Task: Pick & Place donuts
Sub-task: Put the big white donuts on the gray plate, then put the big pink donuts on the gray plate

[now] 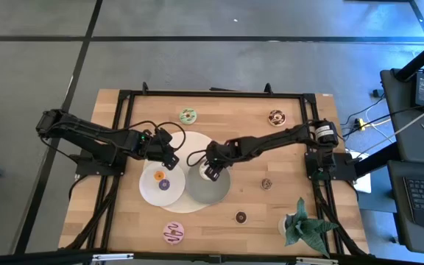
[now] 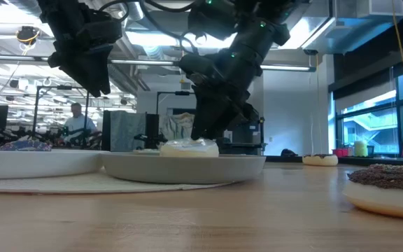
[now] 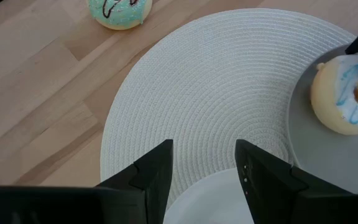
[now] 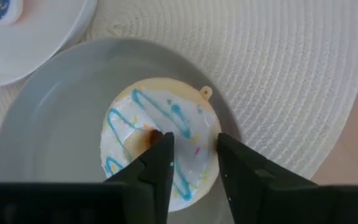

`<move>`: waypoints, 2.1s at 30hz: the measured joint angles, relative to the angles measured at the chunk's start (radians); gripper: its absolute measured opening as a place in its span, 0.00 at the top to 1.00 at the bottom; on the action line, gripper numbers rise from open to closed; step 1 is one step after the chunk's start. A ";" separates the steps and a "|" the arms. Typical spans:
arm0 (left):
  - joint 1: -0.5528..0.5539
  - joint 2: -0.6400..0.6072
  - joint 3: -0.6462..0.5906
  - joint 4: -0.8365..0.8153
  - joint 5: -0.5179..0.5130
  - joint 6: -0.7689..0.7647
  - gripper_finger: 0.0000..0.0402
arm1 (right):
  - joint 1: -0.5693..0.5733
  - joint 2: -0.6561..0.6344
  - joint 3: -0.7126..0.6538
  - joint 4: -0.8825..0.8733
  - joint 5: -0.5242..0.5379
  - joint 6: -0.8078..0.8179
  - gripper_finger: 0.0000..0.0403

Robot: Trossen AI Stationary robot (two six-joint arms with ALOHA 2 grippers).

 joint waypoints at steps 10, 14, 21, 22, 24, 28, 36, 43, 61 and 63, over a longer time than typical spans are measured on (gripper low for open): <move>0.000 0.000 0.000 0.000 0.009 0.001 0.59 | -0.009 -0.001 0.121 -0.110 0.000 -0.072 0.65; 0.000 0.000 0.000 0.000 0.023 0.045 0.58 | -0.009 -0.002 0.237 -0.265 0.000 -0.163 0.65; 0.000 0.000 0.000 -0.001 0.080 0.059 0.59 | 0.040 -0.007 0.443 -0.518 -0.013 -0.263 0.65; 0.000 0.000 0.000 0.000 0.083 0.056 0.59 | 0.052 -0.007 0.454 -0.526 -0.016 -0.285 0.65; 0.000 0.000 0.000 -0.001 0.089 0.064 0.59 | 0.075 -0.019 0.458 -0.534 -0.017 -0.336 0.65; 0.000 0.000 0.000 0.001 0.128 0.114 0.57 | 0.104 -0.063 0.424 -0.591 0.043 -0.340 0.65; 0.000 0.000 0.000 0.005 0.123 0.131 0.52 | 0.114 -0.280 0.140 -0.661 0.064 -0.155 0.65; 0.000 0.002 0.000 0.017 0.162 0.183 0.49 | 0.141 -0.462 -0.106 -0.577 0.079 0.072 0.65; -0.201 0.065 0.048 0.380 0.263 0.565 0.46 | 0.155 -0.511 -0.284 -0.505 0.133 0.033 0.65; -0.268 0.108 0.059 0.392 0.281 0.519 0.46 | 0.159 -0.511 -0.283 -0.503 0.134 0.020 0.65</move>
